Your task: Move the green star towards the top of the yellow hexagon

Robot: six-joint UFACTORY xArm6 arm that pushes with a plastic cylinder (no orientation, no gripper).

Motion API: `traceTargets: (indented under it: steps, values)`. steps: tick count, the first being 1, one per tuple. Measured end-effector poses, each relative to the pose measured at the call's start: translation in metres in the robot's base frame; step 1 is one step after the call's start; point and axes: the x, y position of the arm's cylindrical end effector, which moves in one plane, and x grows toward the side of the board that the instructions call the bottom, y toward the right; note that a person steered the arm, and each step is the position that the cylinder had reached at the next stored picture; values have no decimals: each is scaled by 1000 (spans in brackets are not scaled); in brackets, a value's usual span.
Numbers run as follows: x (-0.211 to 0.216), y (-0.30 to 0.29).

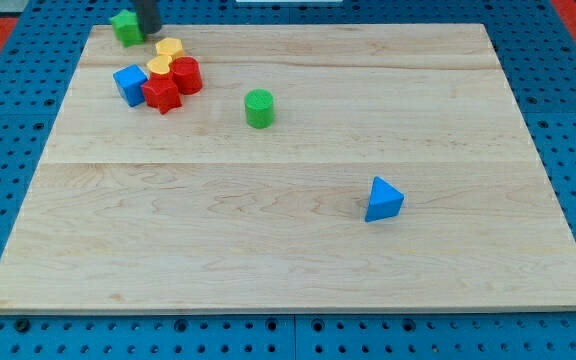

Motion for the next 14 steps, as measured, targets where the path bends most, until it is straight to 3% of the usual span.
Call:
traceTargets:
  steps: [2,3,4,6,8,9,10,13,14]
  values:
    - [41,-5]
    - [64,-50]
    - [62,-85]
    - [-8,-84]
    - [-10,-80]
    - [-10,-70]
    - [-10,-23]
    - [-6,18]
    - [12,40]
